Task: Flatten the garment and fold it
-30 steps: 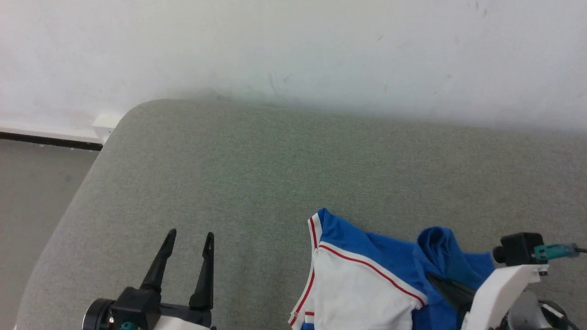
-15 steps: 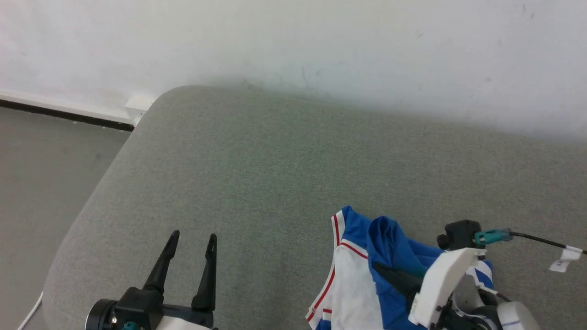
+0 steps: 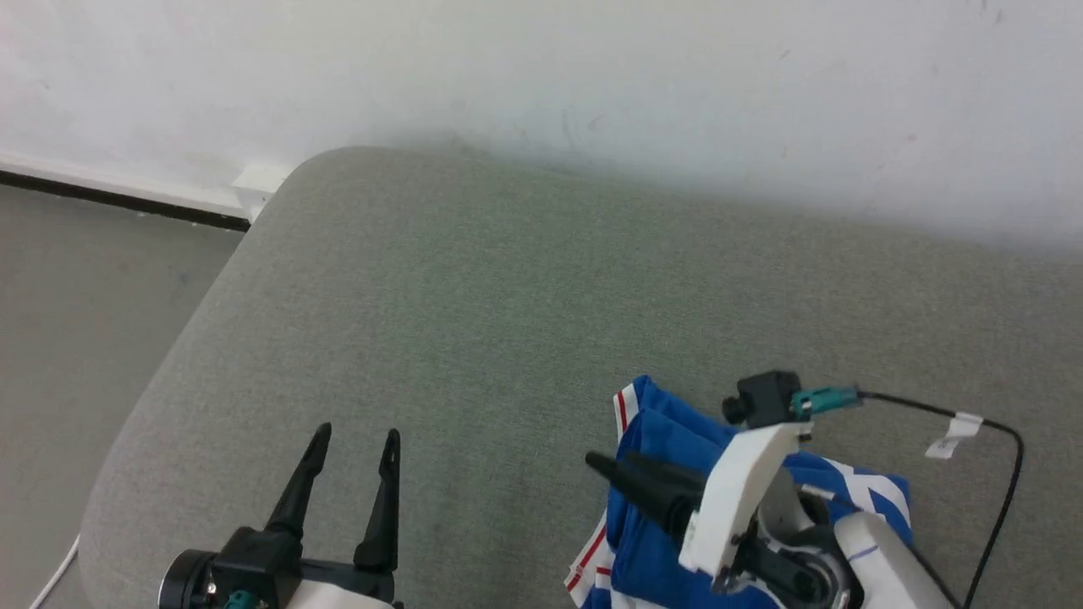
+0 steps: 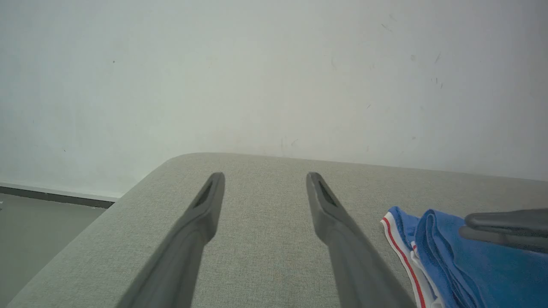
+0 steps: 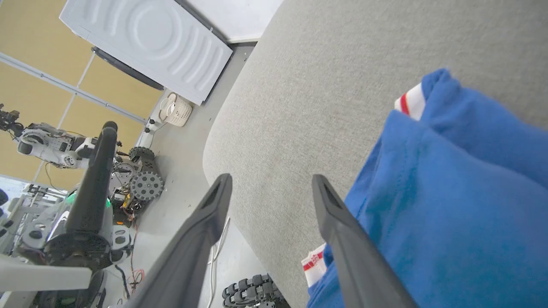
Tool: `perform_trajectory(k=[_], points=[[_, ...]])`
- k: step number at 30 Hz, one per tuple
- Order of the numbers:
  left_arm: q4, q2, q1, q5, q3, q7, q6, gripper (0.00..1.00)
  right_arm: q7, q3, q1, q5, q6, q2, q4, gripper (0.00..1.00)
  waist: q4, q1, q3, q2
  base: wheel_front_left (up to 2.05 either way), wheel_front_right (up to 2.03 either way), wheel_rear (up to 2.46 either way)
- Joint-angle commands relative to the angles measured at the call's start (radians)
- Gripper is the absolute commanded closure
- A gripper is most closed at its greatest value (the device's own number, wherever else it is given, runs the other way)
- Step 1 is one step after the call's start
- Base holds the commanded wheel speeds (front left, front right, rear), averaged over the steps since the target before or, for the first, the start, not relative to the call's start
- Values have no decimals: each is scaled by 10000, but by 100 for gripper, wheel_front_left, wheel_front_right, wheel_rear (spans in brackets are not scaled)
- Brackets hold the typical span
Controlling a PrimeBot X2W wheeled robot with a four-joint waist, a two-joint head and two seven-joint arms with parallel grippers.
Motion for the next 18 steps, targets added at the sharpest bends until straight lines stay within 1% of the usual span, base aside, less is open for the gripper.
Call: perform_trajectory(k=[1, 3, 5, 8, 13, 14, 16, 18], points=[[44, -53, -133, -74, -4, -47, 16, 0, -202, -126, -363, -125, -7, -21, -147, 0, -169, -1, -95, -1, 0, 0, 0], [37, -53, -144, -79, -11, -47, 27, 0, -454, -360, -660, -803, -7, -53, -289, 0, -301, -1, -140, -1, 0, 0, 0], [25, -54, -164, -95, -20, -47, 39, 0, -922, -531, -973, -1823, -7, -403, -512, 0, -444, -1, -163, -1, 0, 0, 0], [-11, -54, -188, -217, -18, -47, 86, 0, -1860, -694, -1291, -3161, -7, -1198, -816, 0, -670, -1, -190, -1, 0, 0, 0], [-45, -54, -220, -394, 33, -47, 156, 0, -3679, -1105, -1359, -5153, -7, -2835, -1068, 0, -1026, -1, -181, -1, 0, 0, 0], [-46, -54, -227, -433, 54, -47, 167, 0, -3994, -1222, -1290, -5455, -7, -3079, -1085, 0, -1099, -1, -173, -1, 0, 0, 0], [-39, -54, -238, -495, 112, -47, 171, 0, -4666, -1676, -1098, -6084, -7, -3439, -1127, 0, -1247, -1, -143, -1, 0, 0, 0], [-20, -54, -254, -554, 115, -47, 159, 0, -5329, -2369, -788, -6547, -7, -3498, -1191, 0, -1356, -1, -116, -1, 0, 0, 0]])
